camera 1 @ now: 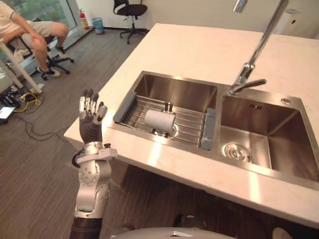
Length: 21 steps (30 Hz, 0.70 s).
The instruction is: Walk over to the sink, pick up the cup, carry it to the dishwasher, place the cup inside the dishwasher, then close the dishwasher door
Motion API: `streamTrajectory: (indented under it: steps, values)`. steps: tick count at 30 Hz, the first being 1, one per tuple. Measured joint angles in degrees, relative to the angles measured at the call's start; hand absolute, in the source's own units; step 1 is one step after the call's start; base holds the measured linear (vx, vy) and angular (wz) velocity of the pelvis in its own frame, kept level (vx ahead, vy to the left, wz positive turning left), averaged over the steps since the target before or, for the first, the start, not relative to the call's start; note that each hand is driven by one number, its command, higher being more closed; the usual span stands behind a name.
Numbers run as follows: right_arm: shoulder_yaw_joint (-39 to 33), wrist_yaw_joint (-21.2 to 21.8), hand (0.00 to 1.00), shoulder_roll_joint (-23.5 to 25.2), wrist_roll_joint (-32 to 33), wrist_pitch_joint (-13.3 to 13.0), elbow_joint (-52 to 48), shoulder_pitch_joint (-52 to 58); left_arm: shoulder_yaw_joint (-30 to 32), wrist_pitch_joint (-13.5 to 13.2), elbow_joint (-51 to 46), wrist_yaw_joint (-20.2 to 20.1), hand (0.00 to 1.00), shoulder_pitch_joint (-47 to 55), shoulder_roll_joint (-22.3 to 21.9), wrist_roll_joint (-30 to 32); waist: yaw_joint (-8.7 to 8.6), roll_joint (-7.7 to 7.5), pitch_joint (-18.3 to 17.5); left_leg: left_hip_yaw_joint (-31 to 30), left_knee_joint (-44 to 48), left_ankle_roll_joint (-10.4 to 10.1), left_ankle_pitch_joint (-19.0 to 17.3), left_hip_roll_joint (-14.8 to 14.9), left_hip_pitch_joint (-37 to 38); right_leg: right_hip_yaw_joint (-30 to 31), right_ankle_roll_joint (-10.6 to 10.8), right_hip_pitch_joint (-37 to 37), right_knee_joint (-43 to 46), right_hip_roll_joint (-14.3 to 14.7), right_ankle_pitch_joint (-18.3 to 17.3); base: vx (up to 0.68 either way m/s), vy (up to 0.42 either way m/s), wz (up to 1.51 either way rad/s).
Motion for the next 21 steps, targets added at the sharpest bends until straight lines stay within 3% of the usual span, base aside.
streamTrajectory:
  steps: [2, 4, 6, 7, 10, 14, 21]
  values:
    - [0.13, 0.02, 0.0, -0.21, 0.9, 0.63, -0.41, 0.54, 0.02, 0.04, -0.09, -0.41, 0.0, 0.04, 0.08, -0.03, 0.75, -0.41, 0.26, 2.88, -0.8, 0.54, -1.2, 0.86, -0.77, -0.05, -0.43, 2.75, -1.76, -0.5, 0.48, 0.08, -0.019, 0.09]
    - [0.21, 0.05, 0.0, -0.74, 0.96, 1.19, -1.41, 1.23, -0.06, -0.01, -1.23, -2.06, 0.0, 0.35, 0.35, -0.01, 1.17, -0.39, 0.24, 3.87, -6.35, 0.99, 0.01, 1.14, -1.63, 0.03, 0.38, 4.53, -2.97, -1.72, 0.5, 0.09, 0.034, -0.07]
    - [0.18, 0.03, 0.0, -1.43, 0.96, 1.11, -1.99, 1.71, -0.11, -0.01, -3.66, -3.24, 0.0, 0.7, 0.6, -0.03, 1.24, 0.93, -0.41, 3.93, -13.26, 1.31, 10.4, 2.21, -2.06, 0.86, 2.54, 4.8, -3.25, -1.61, 0.2, 0.17, 0.17, -0.26]
    - [0.19, 0.04, 0.0, -2.07, 1.01, 1.24, -1.93, 1.64, 0.17, 0.2, -5.2, -4.43, 0.0, 1.01, 0.79, -0.31, 1.31, 2.09, -1.18, 3.7, -14.42, -1.29, 12.28, 2.53, -1.45, 2.48, 3.6, 4.62, -3.34, -1.46, 0.35, 0.2, 0.246, -0.45]
    - [0.29, -0.01, 0.0, -1.69, 1.13, 2.18, -1.91, 1.42, -0.13, 1.38, -7.1, -6.87, 0.0, 0.63, 2.37, -1.31, 1.02, 0.56, -2.82, 7.2, -20.77, -1.3, 12.33, -0.1, -0.34, 5.56, 5.42, 1.03, -4.25, -3.44, 1.79, 0.11, 0.192, -0.36]
    - [-2.51, 0.03, 0.0, -0.18, 1.91, 1.71, -1.9, 1.6, -3.73, 3.3, -5.33, -10.2, 0.0, -0.88, 2.4, -2.33, -0.41, 0.8, -2.98, 7.98, -28.26, 0.22, 14.89, -2.88, 0.2, 4.93, 7.28, -0.84, -5.11, -5.5, 3.74, 0.03, 0.132, 0.08]
    - [-5.25, 0.17, 0.0, 0.35, 3.16, 0.71, -2.01, 3.5, -11.73, 4.43, -1.7, -15.21, 0.0, -0.93, 2.18, -2.1, -1.08, 2.36, -4.82, 8.58, -31.61, -0.44, 15.39, -1.93, 2.83, 4.68, 7.08, 0.88, -8.08, -4.25, 4.63, -0.02, 0.006, -0.04]
